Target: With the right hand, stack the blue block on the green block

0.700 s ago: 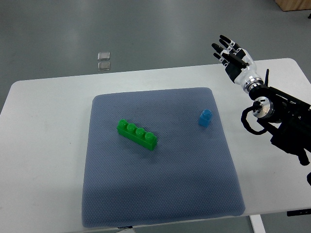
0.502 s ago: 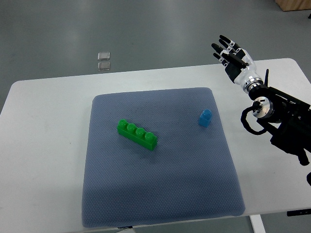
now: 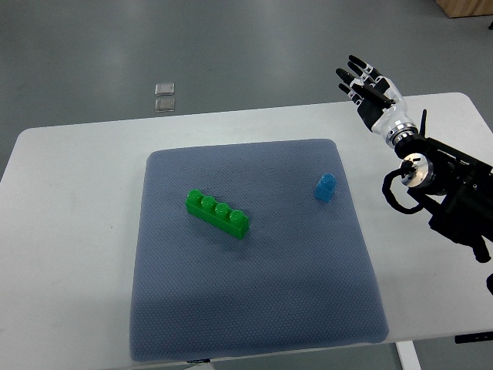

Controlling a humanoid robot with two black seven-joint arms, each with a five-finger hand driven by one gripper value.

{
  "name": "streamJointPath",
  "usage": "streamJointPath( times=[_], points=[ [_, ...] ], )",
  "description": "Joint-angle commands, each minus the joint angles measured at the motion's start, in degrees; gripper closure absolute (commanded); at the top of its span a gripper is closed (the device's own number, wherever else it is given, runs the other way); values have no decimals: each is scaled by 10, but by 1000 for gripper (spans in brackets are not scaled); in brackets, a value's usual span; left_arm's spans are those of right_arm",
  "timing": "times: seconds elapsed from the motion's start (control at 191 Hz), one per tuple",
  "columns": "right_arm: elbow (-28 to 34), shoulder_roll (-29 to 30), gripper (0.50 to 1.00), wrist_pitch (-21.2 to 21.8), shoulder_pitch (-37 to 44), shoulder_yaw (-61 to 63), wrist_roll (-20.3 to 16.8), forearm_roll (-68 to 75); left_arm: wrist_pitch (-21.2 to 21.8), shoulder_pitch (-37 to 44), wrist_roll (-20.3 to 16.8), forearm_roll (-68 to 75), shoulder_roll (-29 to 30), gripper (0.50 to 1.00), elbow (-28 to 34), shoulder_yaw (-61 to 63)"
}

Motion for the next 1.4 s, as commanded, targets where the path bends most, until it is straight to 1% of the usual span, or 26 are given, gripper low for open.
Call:
streamJointPath(
  times=[0.0,0.392,0.512,0.638,1.145,1.265,1.396],
  points=[
    [0,0,587,0,0,0,0,0,0,0,0,0,0,500,0,0],
    [0,-1,587,-5,1,7,-1,-2,0,0,0,0,0,500,0,0],
    [4,-12,587,-7,1,7,-1,-4,0,0,0,0,0,500,0,0],
    [4,-12,587,-8,3,6,-1,-4,0,0,0,0,0,500,0,0],
    [33,-68,587,-14,21,6,-3,-30,0,2,0,0,0,500,0,0],
    [46,-69,587,-27,26,6,-3,-41,0,2,1,0,0,500,0,0],
    [52,-74,587,-22,35,4,-2,-100,0,3,0,0,0,500,0,0]
  ],
)
